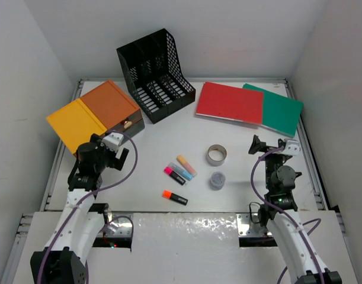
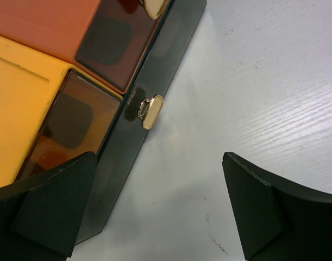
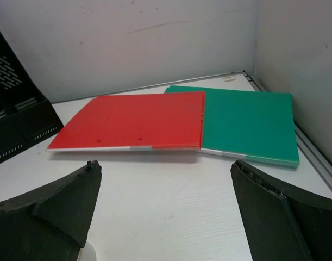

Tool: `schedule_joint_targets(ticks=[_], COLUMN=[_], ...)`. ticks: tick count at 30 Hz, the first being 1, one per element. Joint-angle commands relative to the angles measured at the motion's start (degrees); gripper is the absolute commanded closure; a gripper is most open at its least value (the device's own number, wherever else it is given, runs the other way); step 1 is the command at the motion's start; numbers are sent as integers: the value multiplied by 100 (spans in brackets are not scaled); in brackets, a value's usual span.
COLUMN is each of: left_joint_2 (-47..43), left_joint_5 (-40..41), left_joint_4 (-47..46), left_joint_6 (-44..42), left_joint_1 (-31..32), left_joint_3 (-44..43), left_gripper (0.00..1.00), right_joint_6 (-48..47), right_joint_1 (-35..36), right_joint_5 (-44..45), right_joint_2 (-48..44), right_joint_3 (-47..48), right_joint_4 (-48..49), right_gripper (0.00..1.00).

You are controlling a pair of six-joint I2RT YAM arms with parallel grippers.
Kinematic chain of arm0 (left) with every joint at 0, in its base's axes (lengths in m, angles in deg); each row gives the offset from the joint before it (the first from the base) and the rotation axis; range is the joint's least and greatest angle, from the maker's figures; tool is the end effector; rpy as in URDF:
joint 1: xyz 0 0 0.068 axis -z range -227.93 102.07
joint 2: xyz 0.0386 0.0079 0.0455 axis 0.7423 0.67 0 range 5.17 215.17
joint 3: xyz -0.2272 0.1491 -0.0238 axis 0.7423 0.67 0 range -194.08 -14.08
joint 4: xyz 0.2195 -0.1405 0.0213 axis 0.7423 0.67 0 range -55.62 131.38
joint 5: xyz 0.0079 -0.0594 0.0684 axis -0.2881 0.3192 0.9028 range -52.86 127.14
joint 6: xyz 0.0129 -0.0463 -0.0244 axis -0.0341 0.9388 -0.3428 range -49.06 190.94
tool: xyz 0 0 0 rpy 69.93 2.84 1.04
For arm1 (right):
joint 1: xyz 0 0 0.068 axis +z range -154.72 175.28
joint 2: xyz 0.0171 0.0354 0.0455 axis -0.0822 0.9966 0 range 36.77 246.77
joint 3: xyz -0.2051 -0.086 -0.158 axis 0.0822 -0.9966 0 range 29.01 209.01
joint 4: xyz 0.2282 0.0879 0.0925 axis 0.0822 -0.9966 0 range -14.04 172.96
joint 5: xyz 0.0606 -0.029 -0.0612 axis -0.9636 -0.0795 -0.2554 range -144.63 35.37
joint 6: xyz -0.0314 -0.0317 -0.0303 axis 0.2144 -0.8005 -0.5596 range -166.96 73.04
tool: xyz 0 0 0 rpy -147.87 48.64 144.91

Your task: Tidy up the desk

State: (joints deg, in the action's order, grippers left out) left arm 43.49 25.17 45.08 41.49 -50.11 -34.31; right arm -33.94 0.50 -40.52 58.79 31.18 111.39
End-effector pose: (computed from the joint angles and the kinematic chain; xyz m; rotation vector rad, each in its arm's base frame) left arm 0.1599 -0.0012 0.2057 0.6096 1.9716 0.1242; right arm 0.1336 0.0035 0.2018 0.2987 1.3946 0.0874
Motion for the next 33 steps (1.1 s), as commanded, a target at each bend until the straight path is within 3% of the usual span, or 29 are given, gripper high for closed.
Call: schedule_joint_targets(ticks=[1, 7, 10, 14, 17, 18, 20, 22, 26, 28, 33], left_joint_2=[-80, -167, -159, -45, 472, 874, 1281, 1773, 2555, 3021, 3804], left_joint_5=[291, 528, 888, 1161, 1477, 1495, 1382, 1224, 1126, 1057, 267], left_joint_4=[-278, -235, 53, 590, 1134, 1328, 1864, 2041, 2085, 2129, 2357], left_joint_6=[194, 72, -148, -377, -281, -254, -202, -79, 167, 220, 326], left_joint_1=[33, 24, 33, 33, 33, 33, 16, -2, -90, -169, -819], left_joint_3=[-51, -218, -560, -1579, -2542, -2835, -3530, -4004, -4612, -4936, -5482], left_gripper=[1, 1, 1, 0, 1, 0, 0, 0, 0, 0, 0], right_joint_6=[289, 552, 1456, 1072, 974, 1027, 1255, 1282, 247, 79, -377], right_joint_1=[-12, -12, -12, -11, -3, -3, 50, 540, 2418, 2764, 3758], right_joint_5=[311, 452, 532, -758, -1687, -1944, -2683, -2721, -1431, -1341, -1174], right_joint_2=[39, 22, -31, -85, 467, 1061, 1741, 2603, 3781, 4604, 6373], right_joint_3=[-1448, -1501, -1352, -615, 649, 1340, 1942, 2654, 3770, 4526, 6152], right_joint_4=[199, 478, 550, 209, -643, -863, -1190, -1208, -1366, -1357, -1260], right_gripper=[1, 1, 1, 3, 25, 41, 51, 47, 27, 17, 19])
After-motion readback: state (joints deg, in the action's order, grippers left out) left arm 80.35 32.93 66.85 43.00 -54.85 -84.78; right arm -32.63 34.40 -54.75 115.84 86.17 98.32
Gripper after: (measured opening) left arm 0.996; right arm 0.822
